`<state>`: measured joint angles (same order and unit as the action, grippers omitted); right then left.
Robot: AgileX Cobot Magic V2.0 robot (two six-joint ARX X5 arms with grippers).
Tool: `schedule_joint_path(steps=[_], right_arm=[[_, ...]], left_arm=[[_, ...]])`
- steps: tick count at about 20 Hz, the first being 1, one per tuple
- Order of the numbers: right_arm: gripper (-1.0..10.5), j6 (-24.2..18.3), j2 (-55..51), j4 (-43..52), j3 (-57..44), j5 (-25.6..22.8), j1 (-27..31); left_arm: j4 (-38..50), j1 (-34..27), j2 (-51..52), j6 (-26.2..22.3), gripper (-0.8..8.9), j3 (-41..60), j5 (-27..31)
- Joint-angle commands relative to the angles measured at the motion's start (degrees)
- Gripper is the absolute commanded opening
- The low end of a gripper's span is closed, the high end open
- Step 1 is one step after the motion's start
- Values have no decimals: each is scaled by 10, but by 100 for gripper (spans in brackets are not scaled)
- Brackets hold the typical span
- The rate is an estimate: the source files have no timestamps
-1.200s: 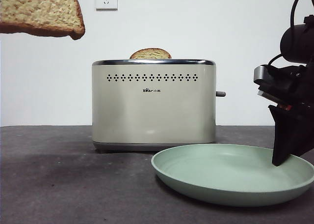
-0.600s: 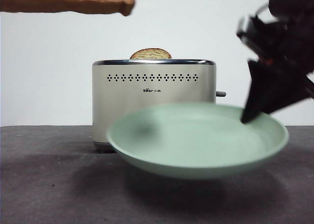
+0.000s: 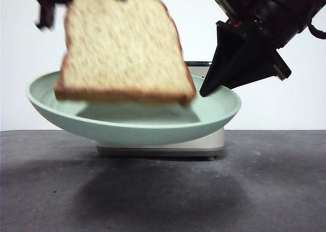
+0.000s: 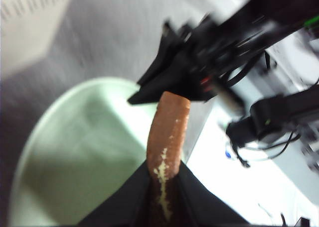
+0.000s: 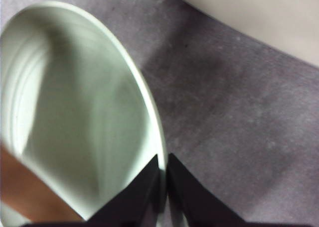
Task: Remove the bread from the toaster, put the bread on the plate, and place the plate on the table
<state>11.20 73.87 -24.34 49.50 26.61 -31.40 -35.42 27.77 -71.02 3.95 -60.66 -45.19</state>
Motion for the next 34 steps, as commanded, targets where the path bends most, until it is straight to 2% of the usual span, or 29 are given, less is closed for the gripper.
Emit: schedule_joint_path(steps=[1,3,6,8,12,15,20,28,31,34], right_arm=[[4,17,5,8,4,-3,-8],[4,17,5,7,4,-2,-8],[4,17,5,7,4,-2,-8],[4,17,5,7,4,-3,-8],[4,17,6,7,4,-3,-8],[4,17,6,6,4,-3,-8],[4,17,6,5,4,-12,-8],[4,19,48,32,4,-29,-7],[4,19,99,67,4,-31,-6],[4,39,150,124,4,-29,4]], left_arm=[[12,11,-41,-16,6,-7,-6],[18,16,-71,-15,36,-7,-6],[18,16,-99,-16,241,-7,-5],[20,21,-100,-23,316,-7,-5],[17,30,-94,-48,315,-22,8],[8,46,-82,-67,315,-46,70],[-71,63,-80,-120,314,-123,163],[-198,64,-77,-136,312,-282,169],[-223,64,-65,-137,311,-320,170],[-225,63,-42,-137,310,-327,170]])
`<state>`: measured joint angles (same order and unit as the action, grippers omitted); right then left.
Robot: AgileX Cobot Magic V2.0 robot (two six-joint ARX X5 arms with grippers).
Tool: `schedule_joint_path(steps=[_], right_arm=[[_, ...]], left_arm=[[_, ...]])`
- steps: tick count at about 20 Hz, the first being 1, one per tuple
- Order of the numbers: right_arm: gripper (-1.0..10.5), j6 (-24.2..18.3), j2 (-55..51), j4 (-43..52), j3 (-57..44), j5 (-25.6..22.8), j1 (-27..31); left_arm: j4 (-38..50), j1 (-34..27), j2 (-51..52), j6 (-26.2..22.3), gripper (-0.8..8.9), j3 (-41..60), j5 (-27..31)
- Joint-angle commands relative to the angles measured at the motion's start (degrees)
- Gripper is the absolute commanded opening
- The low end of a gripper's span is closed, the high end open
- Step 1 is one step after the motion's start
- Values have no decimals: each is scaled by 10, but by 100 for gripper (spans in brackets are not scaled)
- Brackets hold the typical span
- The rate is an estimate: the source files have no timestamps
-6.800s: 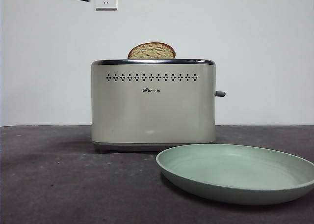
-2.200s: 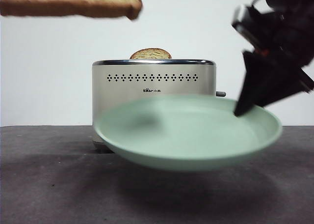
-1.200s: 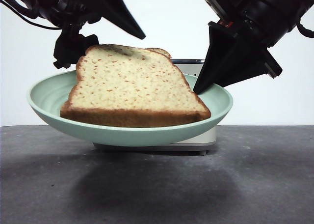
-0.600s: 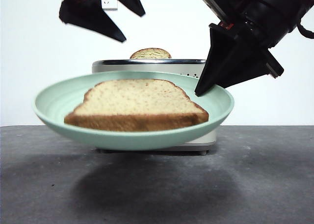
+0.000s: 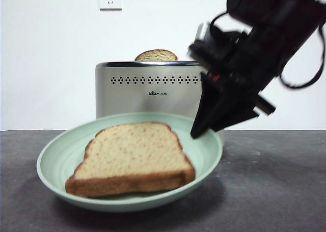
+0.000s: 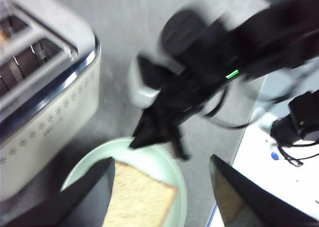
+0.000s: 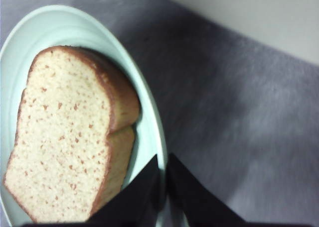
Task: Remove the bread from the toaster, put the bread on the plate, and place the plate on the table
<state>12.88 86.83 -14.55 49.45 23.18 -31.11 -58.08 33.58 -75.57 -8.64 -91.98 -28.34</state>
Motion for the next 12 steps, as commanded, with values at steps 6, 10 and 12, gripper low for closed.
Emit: schedule_joint_path(steps=[6,10,12], right_arm=[[4,28,84,38,5,-7,24],[10,27,92,27,5,-7,24],[111,28,92,26,5,-8,24]], left_arm=[[-9,1,32,-9,295,-14,1],[-11,1,38,-7,295,-14,1],[-12,1,40,-7,295,-14,1]])
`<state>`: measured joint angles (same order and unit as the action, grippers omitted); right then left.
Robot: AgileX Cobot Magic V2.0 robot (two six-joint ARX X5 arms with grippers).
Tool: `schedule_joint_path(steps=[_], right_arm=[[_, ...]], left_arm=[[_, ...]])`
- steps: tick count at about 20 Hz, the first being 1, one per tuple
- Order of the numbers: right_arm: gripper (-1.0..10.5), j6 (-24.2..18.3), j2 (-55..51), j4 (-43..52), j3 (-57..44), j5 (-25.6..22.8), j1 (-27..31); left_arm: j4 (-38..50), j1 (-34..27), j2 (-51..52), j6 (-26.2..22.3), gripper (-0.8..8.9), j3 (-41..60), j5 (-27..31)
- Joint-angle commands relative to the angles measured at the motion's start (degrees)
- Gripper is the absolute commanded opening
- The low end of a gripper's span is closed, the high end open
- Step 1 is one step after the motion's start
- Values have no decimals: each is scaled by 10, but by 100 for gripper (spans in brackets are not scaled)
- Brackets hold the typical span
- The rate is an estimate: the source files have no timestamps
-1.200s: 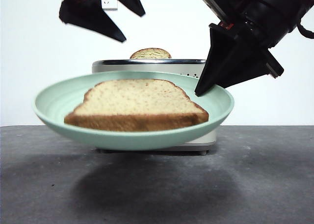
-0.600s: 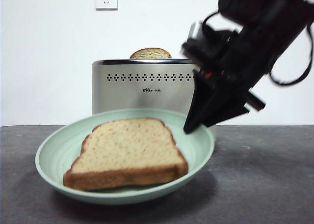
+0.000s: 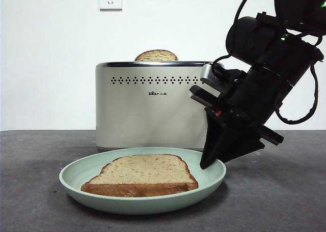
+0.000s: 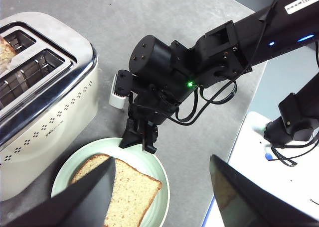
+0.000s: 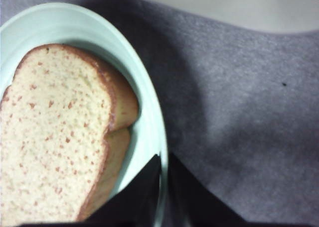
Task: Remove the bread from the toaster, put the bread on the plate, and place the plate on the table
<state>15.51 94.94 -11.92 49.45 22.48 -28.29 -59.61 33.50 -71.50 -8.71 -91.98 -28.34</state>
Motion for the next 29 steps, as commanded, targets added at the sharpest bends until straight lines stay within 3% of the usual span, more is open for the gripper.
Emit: schedule_joint_path(steps=[1,2,7,16,19,23,29], right_arm=[[171,2,10,-2,5,-5,-5],[221,2,9,-6,5,-5,-5],[231,-1,-46,-46,5,-5,-4],[202,-13,-358,-170,17,-23,-61],[147,-14,-439,-215,17,-44,-83],[1,-28,-507,-254,17,-48,-88],[3,-33,-532,-262,17,-69,-88]], left_arm=[[3,2,0,-7,295,-14,1],[1,2,0,-7,295,-14,1],[-11,2,0,-7,295,-14,1],[-13,2,0,-7,291,-14,1],[-14,2,0,-7,211,-14,1],[-21,2,0,-7,-1,-14,1],[-21,2,0,-7,7,-14,1]])
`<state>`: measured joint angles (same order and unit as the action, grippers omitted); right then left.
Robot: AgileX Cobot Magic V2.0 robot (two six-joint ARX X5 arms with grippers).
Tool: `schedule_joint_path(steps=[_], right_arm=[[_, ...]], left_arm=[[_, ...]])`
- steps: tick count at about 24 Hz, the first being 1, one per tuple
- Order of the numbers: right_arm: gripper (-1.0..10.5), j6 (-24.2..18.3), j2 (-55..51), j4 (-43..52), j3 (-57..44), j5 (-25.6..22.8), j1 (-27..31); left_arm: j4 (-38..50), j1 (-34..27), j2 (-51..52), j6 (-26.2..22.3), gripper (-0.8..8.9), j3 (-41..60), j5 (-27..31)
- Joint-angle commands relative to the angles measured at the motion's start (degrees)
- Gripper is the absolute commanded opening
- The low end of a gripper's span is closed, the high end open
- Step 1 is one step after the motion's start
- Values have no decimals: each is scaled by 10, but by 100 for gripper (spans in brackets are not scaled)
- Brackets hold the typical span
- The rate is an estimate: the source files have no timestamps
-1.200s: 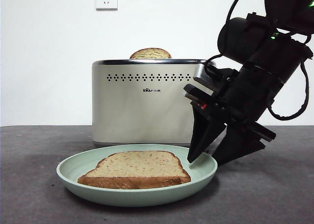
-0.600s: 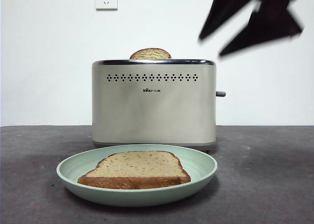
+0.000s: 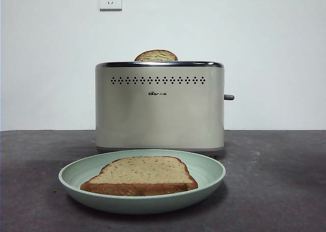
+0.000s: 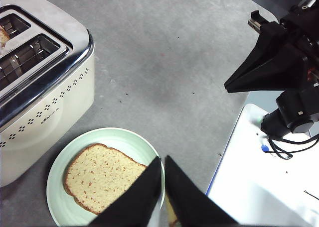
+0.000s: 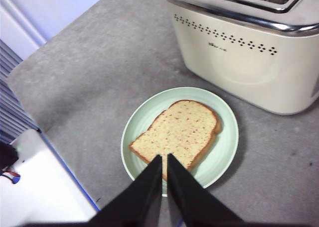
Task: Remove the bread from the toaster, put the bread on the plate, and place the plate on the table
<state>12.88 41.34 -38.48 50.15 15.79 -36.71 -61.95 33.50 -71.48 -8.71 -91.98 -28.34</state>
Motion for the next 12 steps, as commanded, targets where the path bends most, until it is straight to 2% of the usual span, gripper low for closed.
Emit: schedule_joint_path(steps=[1,12], right_arm=[[3,-7,4,4,10,-2,-4],[3,-7,4,25,10,-9,-4]], left_arm=[[2,2,0,-7,7,-14,1],[3,2,0,-7,8,-14,1]])
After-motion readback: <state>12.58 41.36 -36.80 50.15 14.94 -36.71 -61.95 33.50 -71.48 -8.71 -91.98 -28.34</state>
